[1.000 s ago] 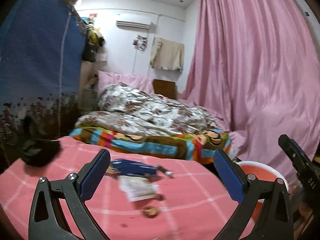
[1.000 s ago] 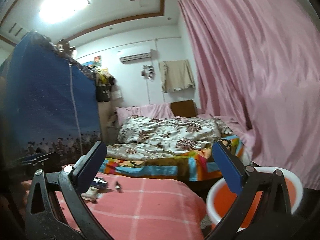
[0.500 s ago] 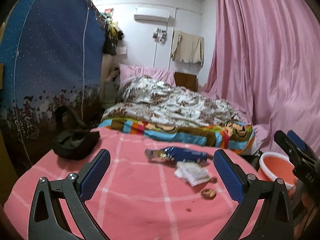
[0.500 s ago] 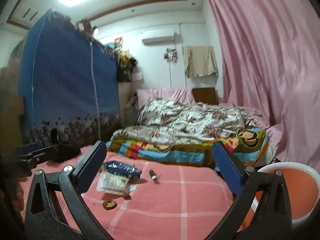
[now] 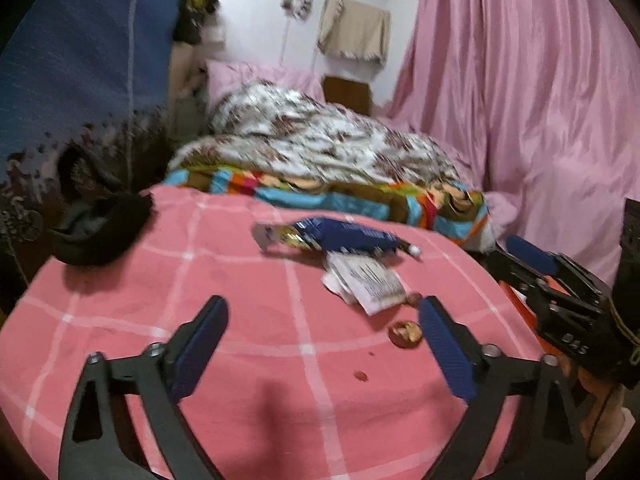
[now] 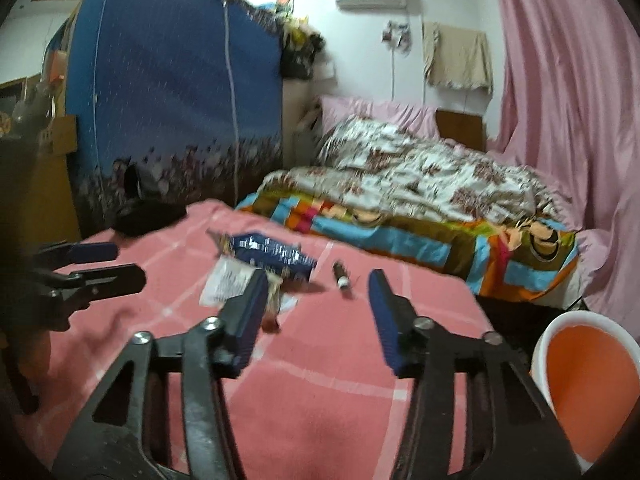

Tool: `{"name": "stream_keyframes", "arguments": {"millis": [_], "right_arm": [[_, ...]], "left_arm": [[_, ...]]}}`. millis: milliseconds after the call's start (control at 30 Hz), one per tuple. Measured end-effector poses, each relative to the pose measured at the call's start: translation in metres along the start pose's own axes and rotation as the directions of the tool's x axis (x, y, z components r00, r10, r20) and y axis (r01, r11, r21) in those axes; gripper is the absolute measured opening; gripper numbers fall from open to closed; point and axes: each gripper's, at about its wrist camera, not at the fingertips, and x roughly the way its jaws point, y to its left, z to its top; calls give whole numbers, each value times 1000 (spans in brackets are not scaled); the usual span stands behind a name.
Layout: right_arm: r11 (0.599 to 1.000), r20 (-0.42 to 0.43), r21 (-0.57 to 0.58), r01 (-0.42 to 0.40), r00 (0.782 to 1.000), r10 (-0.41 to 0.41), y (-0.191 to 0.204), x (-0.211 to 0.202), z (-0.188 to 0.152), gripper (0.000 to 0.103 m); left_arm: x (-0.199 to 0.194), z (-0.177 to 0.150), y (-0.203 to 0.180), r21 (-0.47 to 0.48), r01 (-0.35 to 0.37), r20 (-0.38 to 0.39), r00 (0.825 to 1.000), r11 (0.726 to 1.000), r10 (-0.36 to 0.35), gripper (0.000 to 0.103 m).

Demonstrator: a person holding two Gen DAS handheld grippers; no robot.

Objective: Collect trash
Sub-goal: 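Move both tools back over the bedspread toward the remaining trash, then grasp a peel slice with the left tool while the right tool grasps a small brown scrap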

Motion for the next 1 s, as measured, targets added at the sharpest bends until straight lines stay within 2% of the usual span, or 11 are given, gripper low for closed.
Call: {"name": "stream_keyframes", "arguments": {"millis": [67, 167, 267, 433, 500, 667, 800, 1000], "right_arm": [[1000, -36, 0, -18, 999, 18, -1, 7, -3, 48], [999, -72, 11, -34, 997, 35, -4, 14, -5, 44], [999, -103, 31, -42, 994, 45, -9, 19, -8, 41], [997, -148, 58, -45, 988, 53, -12, 26, -11, 35], [997, -164, 65, -51, 985, 61, -13, 30, -12, 34], [995, -206, 83, -63, 975, 79, -10, 40, -13, 34], [991, -223, 96, -89, 969, 109, -6, 46, -13, 34], [989, -259, 75, -126, 956, 141, 8, 59, -13, 34]], "left_arm": [[10, -1, -4, 12, 35, -53, 998, 999, -34, 72], [26, -2, -13, 25, 102, -134, 986, 994, -98, 57], [40, -3, -23, 38, 153, -208, 968, 987, -142, 49], [64, -5, -33, 45, 189, -291, 942, 981, -168, 41], [67, -3, -34, 41, 194, -293, 940, 980, -174, 39], [75, -1, -36, 49, 191, -316, 934, 980, -166, 24], [72, -1, -31, 40, 191, -306, 937, 981, -170, 24], [59, -2, -19, 30, 120, -265, 958, 992, -107, 23]]}}
